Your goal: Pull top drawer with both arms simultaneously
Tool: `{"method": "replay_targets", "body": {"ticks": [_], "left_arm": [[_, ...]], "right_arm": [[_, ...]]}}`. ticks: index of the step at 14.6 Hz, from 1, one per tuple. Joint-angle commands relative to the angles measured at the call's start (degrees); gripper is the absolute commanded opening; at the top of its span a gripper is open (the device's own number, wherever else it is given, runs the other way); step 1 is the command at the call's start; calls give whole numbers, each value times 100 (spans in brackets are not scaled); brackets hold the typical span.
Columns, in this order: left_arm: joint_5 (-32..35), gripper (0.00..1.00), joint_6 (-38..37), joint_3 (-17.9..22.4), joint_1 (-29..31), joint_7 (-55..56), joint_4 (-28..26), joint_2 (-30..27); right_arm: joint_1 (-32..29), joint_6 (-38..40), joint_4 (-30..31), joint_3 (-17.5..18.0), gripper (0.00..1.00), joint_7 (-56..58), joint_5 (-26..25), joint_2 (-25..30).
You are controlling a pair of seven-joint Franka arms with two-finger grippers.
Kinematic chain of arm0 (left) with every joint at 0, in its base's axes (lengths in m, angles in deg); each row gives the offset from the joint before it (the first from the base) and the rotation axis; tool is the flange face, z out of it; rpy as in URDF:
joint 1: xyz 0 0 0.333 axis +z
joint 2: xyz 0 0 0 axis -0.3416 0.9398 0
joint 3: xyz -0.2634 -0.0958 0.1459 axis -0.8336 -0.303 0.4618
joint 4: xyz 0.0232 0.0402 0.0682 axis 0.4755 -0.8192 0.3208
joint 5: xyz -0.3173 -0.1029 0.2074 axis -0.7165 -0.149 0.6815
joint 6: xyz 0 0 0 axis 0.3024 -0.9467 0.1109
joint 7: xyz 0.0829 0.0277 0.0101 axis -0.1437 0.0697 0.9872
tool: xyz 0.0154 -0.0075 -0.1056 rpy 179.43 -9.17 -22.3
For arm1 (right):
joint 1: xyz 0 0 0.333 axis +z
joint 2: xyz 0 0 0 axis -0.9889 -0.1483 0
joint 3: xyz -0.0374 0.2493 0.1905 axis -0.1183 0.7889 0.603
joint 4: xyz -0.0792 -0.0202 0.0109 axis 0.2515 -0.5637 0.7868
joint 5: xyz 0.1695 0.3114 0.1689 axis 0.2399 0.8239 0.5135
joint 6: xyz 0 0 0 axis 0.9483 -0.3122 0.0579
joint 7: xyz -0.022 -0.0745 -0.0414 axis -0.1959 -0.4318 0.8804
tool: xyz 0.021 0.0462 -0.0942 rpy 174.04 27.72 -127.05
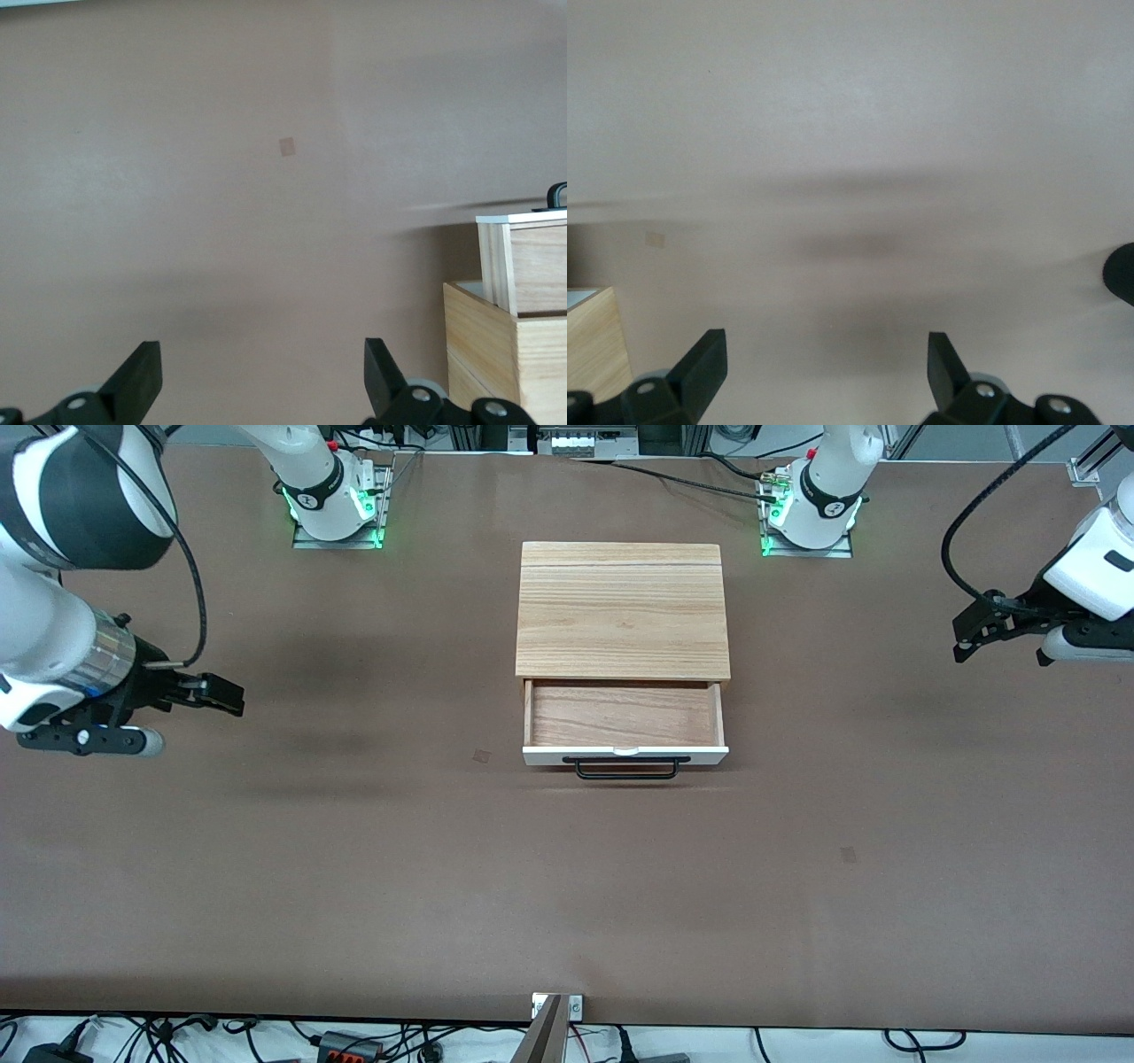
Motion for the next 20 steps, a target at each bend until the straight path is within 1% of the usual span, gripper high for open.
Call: {"method": "replay_targets", "body": {"ticks": [1, 4, 6, 7, 9, 11, 14, 17, 20], "left_arm": [[3, 100, -48, 48, -69, 42, -42, -55], [-6, 100, -74, 48, -78, 86, 29, -37], [-6, 100, -179, 48, -61, 86, 29, -37], [-32, 100, -258, 48, -69, 95, 46, -37], [-260, 100, -294, 48, -69, 139, 99, -3], [-287, 100, -425, 82, -43, 104, 117, -2], [-287, 100, -434, 83, -43, 104, 196, 41], [-287, 100, -539, 100, -43, 112, 424, 199], [-287, 100, -584, 100, -43, 121, 477, 226]], "right_arm": [[-362, -111, 449, 239, 100, -28, -101, 401], [-696, -199, 449, 484, 100, 576, -93, 471], [-732, -146, 458, 617, 100, 447, -66, 655], [-741, -138, 458, 626, 100, 220, -49, 691], [-688, -111, 755, 635, 100, -142, -101, 919], [-688, -76, 879, 652, 100, -151, -110, 1025], [-706, -67, 1090, 652, 100, -160, -110, 1192], [-688, -41, 1091, 652, 100, -160, -119, 1192], [-706, -49, 1047, 652, 100, -160, -128, 1166]]}}
